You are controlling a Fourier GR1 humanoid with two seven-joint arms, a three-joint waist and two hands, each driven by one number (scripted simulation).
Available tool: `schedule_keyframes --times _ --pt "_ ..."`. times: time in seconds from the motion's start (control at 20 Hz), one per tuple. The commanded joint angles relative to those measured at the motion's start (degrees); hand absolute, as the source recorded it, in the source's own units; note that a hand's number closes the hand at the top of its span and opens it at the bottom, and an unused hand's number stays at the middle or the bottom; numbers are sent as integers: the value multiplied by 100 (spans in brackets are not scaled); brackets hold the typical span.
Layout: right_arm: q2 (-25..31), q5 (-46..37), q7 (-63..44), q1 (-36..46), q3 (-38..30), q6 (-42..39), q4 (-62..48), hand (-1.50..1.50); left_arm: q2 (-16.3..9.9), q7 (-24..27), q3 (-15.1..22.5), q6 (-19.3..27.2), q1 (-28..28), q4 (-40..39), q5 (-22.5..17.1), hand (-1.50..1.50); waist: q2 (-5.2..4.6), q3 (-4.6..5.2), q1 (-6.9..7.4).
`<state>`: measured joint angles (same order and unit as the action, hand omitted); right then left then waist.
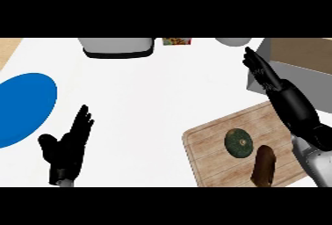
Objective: Pick the squash from the cutting board and place it in the cardboard box
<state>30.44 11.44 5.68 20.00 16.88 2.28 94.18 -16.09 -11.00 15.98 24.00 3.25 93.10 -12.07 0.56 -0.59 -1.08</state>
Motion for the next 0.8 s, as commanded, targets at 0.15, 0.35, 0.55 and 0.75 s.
schedule_keyframes --times 0.15,0.35,0.55,0.75 --pt "-130 -1044 -713 -958 -726 2247 445 150 -384 301 -615 237 37 -220 207 0 82 79 -363" --pt "997 -2416 -1484 -1812 -944 2721 -696 150 -402 334 -669 283 195 -370 213 0 -18 180 -786" --pt "-89 -2892 -1686 -2630 -1170 4549 47 -150 -492 504 -946 174 207 -479 51 0 74 116 -686" --pt "-92 -4062 -2395 -3565 -787 4983 755 -150 -404 622 -907 111 116 -619 51 0 33 139 -550"
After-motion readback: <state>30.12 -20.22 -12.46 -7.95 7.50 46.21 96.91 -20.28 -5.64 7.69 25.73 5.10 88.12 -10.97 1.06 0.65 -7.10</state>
